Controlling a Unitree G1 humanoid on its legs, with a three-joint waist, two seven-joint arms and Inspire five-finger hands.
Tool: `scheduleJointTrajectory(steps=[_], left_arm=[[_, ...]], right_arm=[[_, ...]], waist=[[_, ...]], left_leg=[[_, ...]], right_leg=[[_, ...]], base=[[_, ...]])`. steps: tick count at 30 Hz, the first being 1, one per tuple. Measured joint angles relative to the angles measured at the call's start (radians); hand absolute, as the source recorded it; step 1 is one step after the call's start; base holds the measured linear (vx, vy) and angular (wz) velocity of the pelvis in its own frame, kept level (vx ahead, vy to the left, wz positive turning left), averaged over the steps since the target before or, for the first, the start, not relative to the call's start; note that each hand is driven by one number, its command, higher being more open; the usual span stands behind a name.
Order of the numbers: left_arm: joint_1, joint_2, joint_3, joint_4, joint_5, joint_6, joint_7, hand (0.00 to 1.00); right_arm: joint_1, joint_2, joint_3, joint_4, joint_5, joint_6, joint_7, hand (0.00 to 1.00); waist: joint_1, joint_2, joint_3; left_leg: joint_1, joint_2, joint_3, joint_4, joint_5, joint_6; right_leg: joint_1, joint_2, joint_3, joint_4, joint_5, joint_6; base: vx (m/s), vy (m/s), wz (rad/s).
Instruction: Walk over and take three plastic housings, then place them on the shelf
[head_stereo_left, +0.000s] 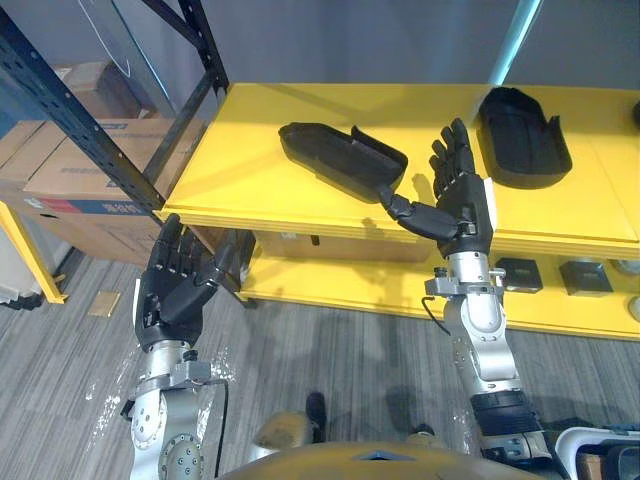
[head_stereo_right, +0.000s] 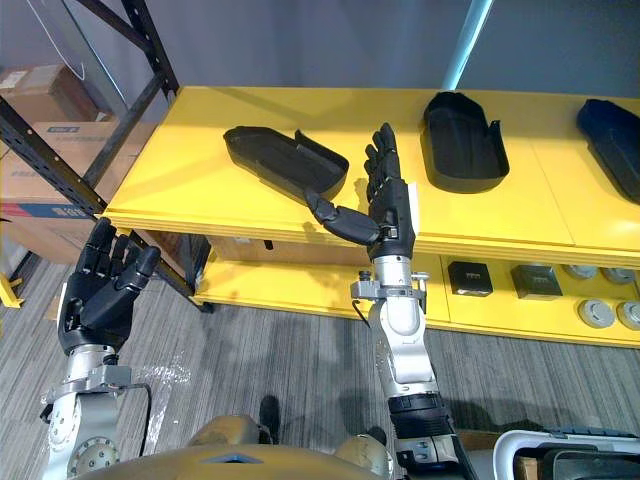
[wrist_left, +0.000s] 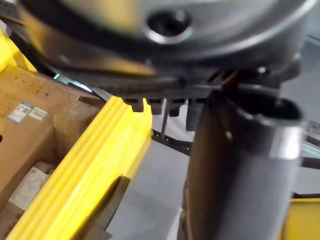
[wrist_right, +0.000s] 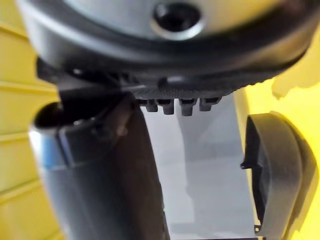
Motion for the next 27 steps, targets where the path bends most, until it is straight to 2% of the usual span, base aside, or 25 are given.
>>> scheduleJointTrajectory(steps=[5,8,11,15,19,22,27], left_arm=[[-0.001,-0.008,-0.025,-0.012,0.001,-0.016,0.012,1.00],[-0.007,-0.008,-0.075,-0.050,0.001,-0.027,0.007,1.00],[-0.041,0.001,-0.104,-0.051,0.002,-0.037,-0.001,1.00],[-0.104,0.055,-0.140,-0.044,0.000,-0.048,-0.007,1.00],[-0.196,0.068,-0.181,-0.028,-0.041,-0.098,-0.012,1.00],[-0.211,0.070,-0.202,-0.024,-0.041,-0.127,-0.003,1.00],[-0.239,0.073,-0.238,-0.002,-0.039,-0.136,0.008,1.00]], right_arm=[[0.000,-0.015,-0.022,0.005,-0.052,0.000,-0.005,1.00],[-0.024,-0.080,-0.041,0.005,-0.166,-0.005,-0.023,1.00],[-0.110,-0.166,-0.034,0.006,-0.290,-0.005,-0.049,1.00],[-0.348,-0.299,-0.026,0.049,-0.391,-0.024,-0.089,1.00],[-0.587,-0.421,-0.015,0.156,-0.440,-0.042,-0.146,1.00],[-0.608,-0.444,0.031,0.183,-0.444,-0.041,-0.150,1.00],[-0.618,-0.458,0.098,0.203,-0.484,-0.039,-0.098,1.00]], waist=[[-0.013,-0.002,0.001],[-0.019,-0.005,0.008],[-0.027,-0.010,0.042],[-0.028,-0.020,0.097],[-0.024,-0.003,0.192],[-0.007,0.002,0.235],[-0.016,0.017,0.256]], left_leg=[[-0.011,0.013,-0.004,-0.004,0.008,-0.012],[-0.038,0.011,-0.013,-0.001,0.037,-0.006],[-0.038,0.011,-0.014,0.008,0.047,-0.002],[-0.087,0.003,-0.024,0.046,0.046,-0.002],[-0.194,0.007,-0.046,0.136,0.044,-0.005],[-0.233,0.016,-0.047,0.190,0.029,-0.020],[-0.286,0.039,-0.051,0.253,0.008,-0.033]], right_leg=[[-0.002,0.013,-0.013,0.001,-0.004,-0.007],[-0.044,0.004,-0.015,0.038,-0.008,-0.012],[-0.069,-0.015,-0.013,0.118,-0.026,-0.032],[-0.145,-0.053,-0.010,0.233,-0.064,-0.042],[-0.246,-0.076,0.015,0.337,-0.099,-0.050],[-0.281,-0.068,0.047,0.353,-0.127,-0.040],[-0.313,-0.044,0.061,0.351,-0.134,-0.039]], base=[[0.05,-0.042,0.04],[0.07,-0.013,0.16],[0.03,-0.008,0.15],[-0.04,-0.029,0.12],[-0.12,-0.090,0.16],[-0.11,-0.101,-0.12],[-0.10,-0.045,-0.16]])
